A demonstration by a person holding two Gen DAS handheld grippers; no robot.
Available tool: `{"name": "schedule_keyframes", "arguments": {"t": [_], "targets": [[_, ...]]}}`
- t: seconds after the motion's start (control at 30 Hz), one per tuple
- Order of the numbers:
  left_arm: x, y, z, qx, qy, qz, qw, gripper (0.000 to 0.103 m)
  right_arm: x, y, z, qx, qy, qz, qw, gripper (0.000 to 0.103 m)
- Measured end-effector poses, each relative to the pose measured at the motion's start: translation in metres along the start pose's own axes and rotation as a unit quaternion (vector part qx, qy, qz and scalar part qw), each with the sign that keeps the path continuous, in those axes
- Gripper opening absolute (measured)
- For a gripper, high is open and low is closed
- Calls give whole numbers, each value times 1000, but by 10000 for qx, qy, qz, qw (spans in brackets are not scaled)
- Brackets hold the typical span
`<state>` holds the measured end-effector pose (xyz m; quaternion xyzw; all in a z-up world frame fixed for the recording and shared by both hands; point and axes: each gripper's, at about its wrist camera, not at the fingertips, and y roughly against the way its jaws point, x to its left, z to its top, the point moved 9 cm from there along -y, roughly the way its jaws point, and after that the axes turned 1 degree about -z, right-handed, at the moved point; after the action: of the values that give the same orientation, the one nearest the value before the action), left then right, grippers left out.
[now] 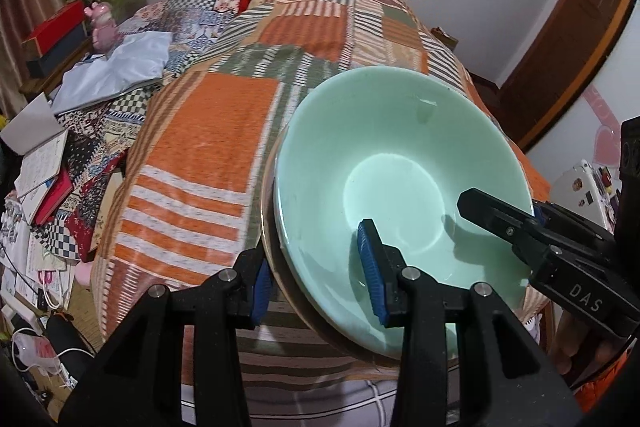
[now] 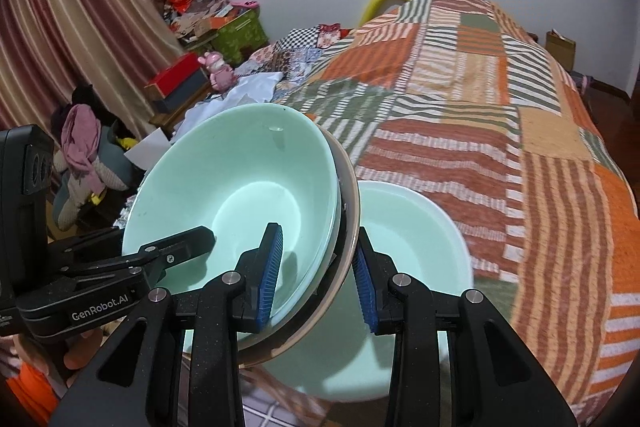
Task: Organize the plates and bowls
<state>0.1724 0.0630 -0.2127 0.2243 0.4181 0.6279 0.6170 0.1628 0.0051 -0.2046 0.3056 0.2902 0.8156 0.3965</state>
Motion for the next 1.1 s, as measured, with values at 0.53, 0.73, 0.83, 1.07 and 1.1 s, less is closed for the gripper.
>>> {"name": "schedule_keyframes", "arguments": {"t": [0.53, 0.73, 0.83, 1.07, 1.1], "targets": [[-41, -28, -9, 328, -286, -143, 9990, 40, -36, 11, -19, 51, -332, -221, 9992, 31], [-41, -45, -13, 498, -298, -128, 9982, 40, -44, 1, -26, 192, -455, -228, 9985, 31], [-40, -53, -14, 573, -280, -113, 9979, 40, -49, -7, -31, 277, -534, -249, 9979, 31], [-43, -52, -10, 360, -545, -77, 9978, 39, -52, -11, -36, 309, -602, -162, 9976, 32], [-43, -53, -11, 368, -542, -98, 9978, 39, -52, -11, -36, 313, -575, -164, 9977, 32]]}}
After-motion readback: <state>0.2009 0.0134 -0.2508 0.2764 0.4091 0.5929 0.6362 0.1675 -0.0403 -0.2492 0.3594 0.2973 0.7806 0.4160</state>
